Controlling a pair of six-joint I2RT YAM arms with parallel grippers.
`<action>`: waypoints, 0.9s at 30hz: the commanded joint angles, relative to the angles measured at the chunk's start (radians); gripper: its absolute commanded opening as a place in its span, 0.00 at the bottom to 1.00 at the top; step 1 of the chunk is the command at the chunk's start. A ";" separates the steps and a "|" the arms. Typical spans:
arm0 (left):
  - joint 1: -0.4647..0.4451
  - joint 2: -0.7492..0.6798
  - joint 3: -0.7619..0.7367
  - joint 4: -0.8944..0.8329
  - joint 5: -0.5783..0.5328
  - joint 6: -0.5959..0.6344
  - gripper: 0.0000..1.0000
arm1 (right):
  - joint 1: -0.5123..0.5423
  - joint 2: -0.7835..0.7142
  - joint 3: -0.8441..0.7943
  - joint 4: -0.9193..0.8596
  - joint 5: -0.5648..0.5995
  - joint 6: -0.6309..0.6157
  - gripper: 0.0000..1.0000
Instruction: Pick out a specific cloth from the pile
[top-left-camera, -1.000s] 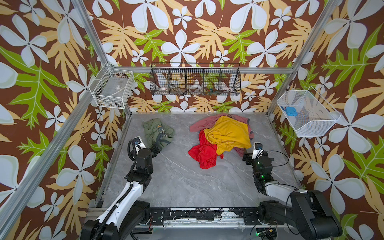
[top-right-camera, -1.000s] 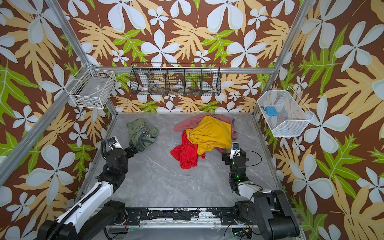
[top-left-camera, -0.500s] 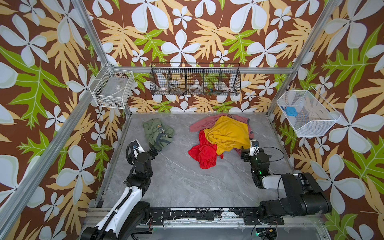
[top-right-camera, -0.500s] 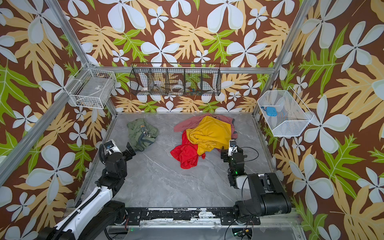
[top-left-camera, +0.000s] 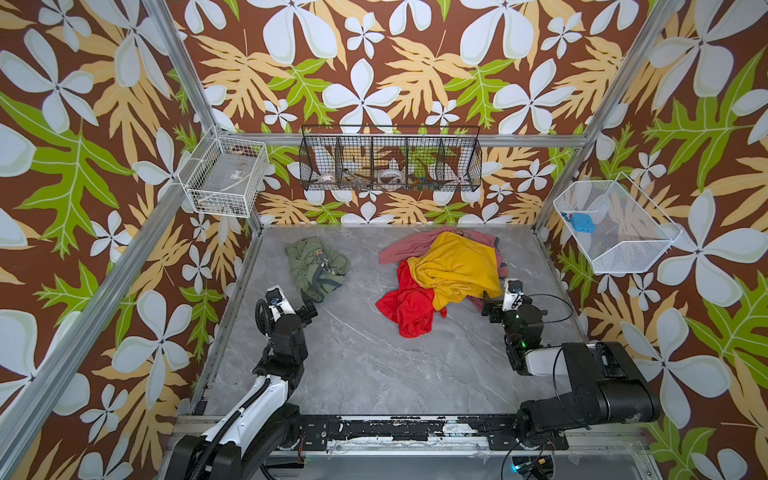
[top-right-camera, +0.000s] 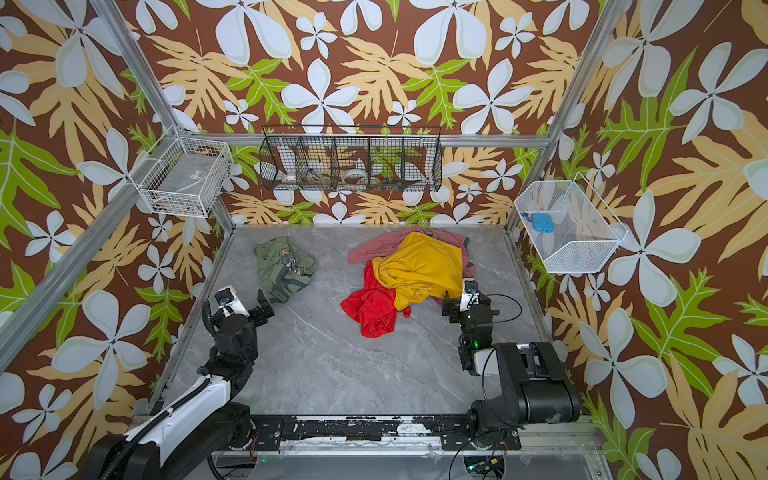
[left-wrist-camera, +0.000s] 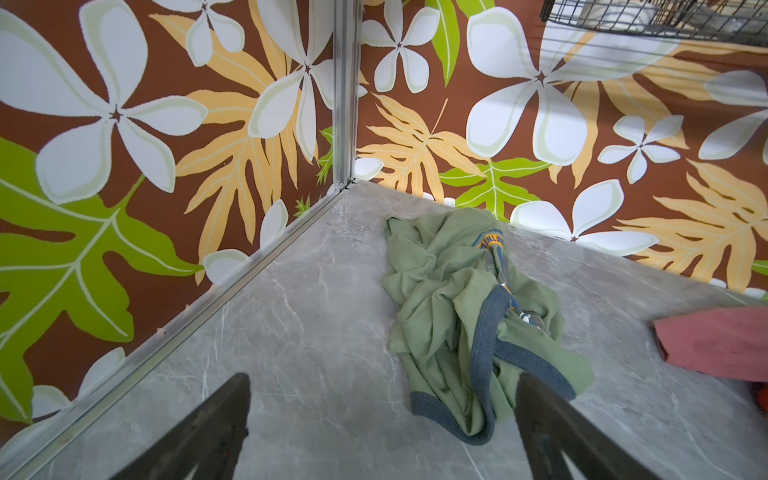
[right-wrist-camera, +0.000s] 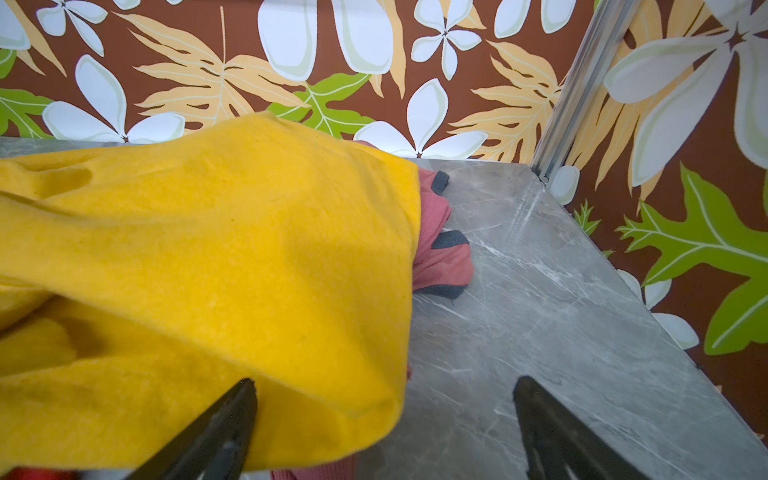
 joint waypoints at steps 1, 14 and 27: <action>0.000 0.080 -0.026 0.264 0.045 0.093 1.00 | -0.001 0.000 0.001 0.027 -0.004 0.007 0.96; 0.042 0.408 -0.064 0.609 0.214 0.110 0.98 | 0.000 0.000 0.001 0.027 -0.004 0.007 0.97; 0.045 0.429 -0.058 0.633 0.229 0.127 1.00 | 0.000 0.000 0.001 0.027 -0.004 0.007 0.97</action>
